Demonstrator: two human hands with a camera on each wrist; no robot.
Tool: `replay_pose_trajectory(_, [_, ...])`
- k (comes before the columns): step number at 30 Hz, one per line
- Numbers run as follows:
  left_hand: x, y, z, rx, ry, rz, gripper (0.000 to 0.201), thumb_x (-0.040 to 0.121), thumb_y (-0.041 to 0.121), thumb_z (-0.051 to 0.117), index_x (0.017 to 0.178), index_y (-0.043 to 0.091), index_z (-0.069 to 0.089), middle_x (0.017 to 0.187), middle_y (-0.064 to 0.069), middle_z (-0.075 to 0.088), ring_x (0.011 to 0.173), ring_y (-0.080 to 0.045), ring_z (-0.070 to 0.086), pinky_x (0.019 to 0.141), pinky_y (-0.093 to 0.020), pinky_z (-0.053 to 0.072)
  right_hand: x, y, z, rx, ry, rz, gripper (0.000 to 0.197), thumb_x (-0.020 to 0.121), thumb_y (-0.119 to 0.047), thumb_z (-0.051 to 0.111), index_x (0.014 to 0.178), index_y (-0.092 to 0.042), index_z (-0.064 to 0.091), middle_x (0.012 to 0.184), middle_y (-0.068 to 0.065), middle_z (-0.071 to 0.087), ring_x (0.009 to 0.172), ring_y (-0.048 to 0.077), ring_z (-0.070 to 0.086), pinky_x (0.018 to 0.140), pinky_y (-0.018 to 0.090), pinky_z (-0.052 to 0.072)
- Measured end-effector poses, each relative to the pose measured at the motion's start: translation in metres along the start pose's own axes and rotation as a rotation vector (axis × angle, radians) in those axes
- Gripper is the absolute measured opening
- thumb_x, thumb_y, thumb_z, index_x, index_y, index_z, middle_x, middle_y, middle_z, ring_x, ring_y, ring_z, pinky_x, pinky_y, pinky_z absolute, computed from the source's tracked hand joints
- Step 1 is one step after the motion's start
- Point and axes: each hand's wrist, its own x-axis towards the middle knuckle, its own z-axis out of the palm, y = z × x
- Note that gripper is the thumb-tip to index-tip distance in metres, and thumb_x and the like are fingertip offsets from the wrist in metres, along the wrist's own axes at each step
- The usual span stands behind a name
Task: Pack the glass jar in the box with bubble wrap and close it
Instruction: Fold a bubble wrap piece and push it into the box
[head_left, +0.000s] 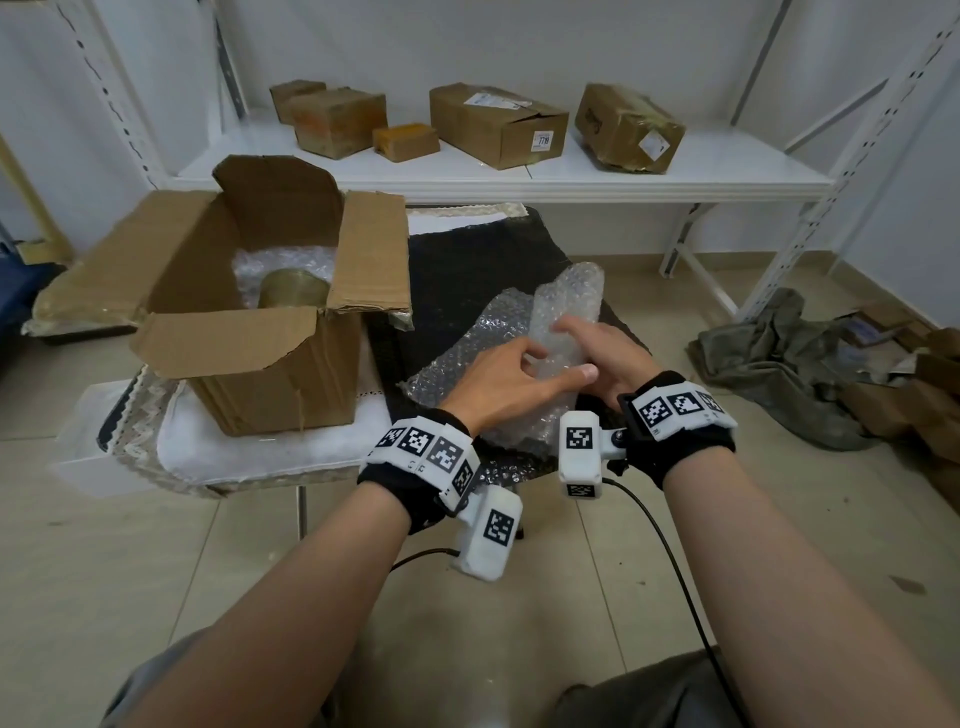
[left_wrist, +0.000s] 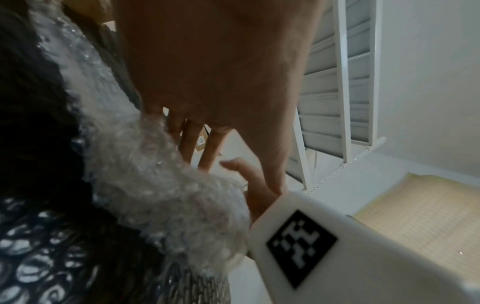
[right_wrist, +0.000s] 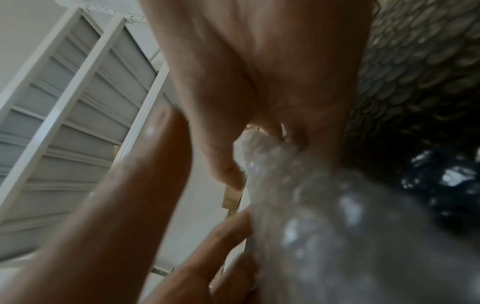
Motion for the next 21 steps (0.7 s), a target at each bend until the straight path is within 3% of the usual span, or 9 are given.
replay_pose_trajectory(1, [-0.001,0.001,0.000,0.010,0.009,-0.018,0.081,0.071,0.077,0.060,0.132,0.024,0.049,0.120,0.004,0.056,0.105,-0.014,0.058,0.088,-0.033,0.049,-0.004,-0.001,0.001,0.040,-0.017,-0.001,0.062,0.074,-0.052,0.065,0.115,-0.006,0.057,0.097,0.015,0.067,0.082,0.027,0.067,0.072,0.039,0.059])
replay_pose_trajectory(3, [0.000,0.001,-0.003,0.008,0.079,-0.032,0.071,0.074,0.064,0.068,0.129,0.024,0.048,0.115,0.004,0.058,0.100,-0.015,0.060,0.082,-0.031,0.050,-0.002,0.000,-0.001,0.155,-0.066,0.002,0.051,0.091,-0.054,0.048,0.110,-0.007,0.057,0.088,0.014,0.065,0.077,0.025,0.065,0.063,0.033,0.055])
replay_pose_trajectory(5, [0.002,-0.001,-0.007,-0.046,0.170,-0.049,0.051,0.082,0.042,0.069,0.124,0.021,0.051,0.109,0.003,0.060,0.095,-0.014,0.060,0.077,-0.027,0.047,0.001,0.002,-0.004,0.235,-0.094,0.003,0.049,0.097,-0.045,0.041,0.120,-0.004,0.054,0.097,0.019,0.066,0.084,0.028,0.067,0.063,0.034,0.057])
replay_pose_trajectory(8, [0.005,-0.004,-0.016,-0.307,0.191,-0.132,0.035,0.088,0.020,0.062,0.123,0.018,0.055,0.115,0.000,0.061,0.100,-0.015,0.059,0.084,-0.031,0.050,0.000,0.005,-0.002,0.260,-0.100,0.029,0.052,0.094,-0.036,0.055,0.132,-0.002,0.044,0.110,0.023,0.064,0.097,0.033,0.068,0.073,0.038,0.059])
replay_pose_trajectory(12, [0.002,-0.005,-0.030,-0.673,0.062,-0.205,0.037,0.087,0.004,0.049,0.121,0.014,0.058,0.116,-0.010,0.063,0.103,-0.024,0.063,0.089,-0.040,0.055,-0.005,0.004,0.000,0.293,-0.195,0.004,0.049,0.091,-0.039,0.062,0.129,-0.011,0.052,0.107,0.013,0.069,0.093,0.026,0.068,0.077,0.036,0.057])
replay_pose_trajectory(16, [0.002,-0.006,-0.032,-0.736,0.042,-0.237,0.035,0.086,0.001,0.046,0.116,0.012,0.060,0.114,-0.012,0.062,0.102,-0.027,0.062,0.091,-0.042,0.053,-0.011,-0.002,0.001,0.436,-0.325,0.011,0.054,0.091,-0.032,0.066,0.137,-0.009,0.048,0.128,0.016,0.064,0.114,0.030,0.065,0.084,0.041,0.058])
replay_pose_trajectory(19, [0.001,-0.006,-0.027,-0.707,0.142,-0.241,0.025,0.091,0.011,0.049,0.113,0.013,0.061,0.110,-0.009,0.064,0.094,-0.020,0.064,0.079,-0.033,0.054,-0.011,-0.004,0.005,0.479,-0.329,-0.013,0.050,0.093,-0.020,0.065,0.137,-0.004,0.048,0.129,0.017,0.063,0.109,0.029,0.067,0.078,0.038,0.060])
replay_pose_trajectory(21, [0.003,-0.009,-0.025,-0.625,0.231,-0.217,0.028,0.089,0.021,0.059,0.116,0.018,0.058,0.113,-0.003,0.062,0.097,-0.016,0.063,0.082,-0.033,0.055,-0.009,-0.003,0.004,0.507,-0.316,-0.021,0.048,0.093,-0.013,0.063,0.137,-0.003,0.047,0.129,0.018,0.063,0.110,0.030,0.066,0.080,0.040,0.061])
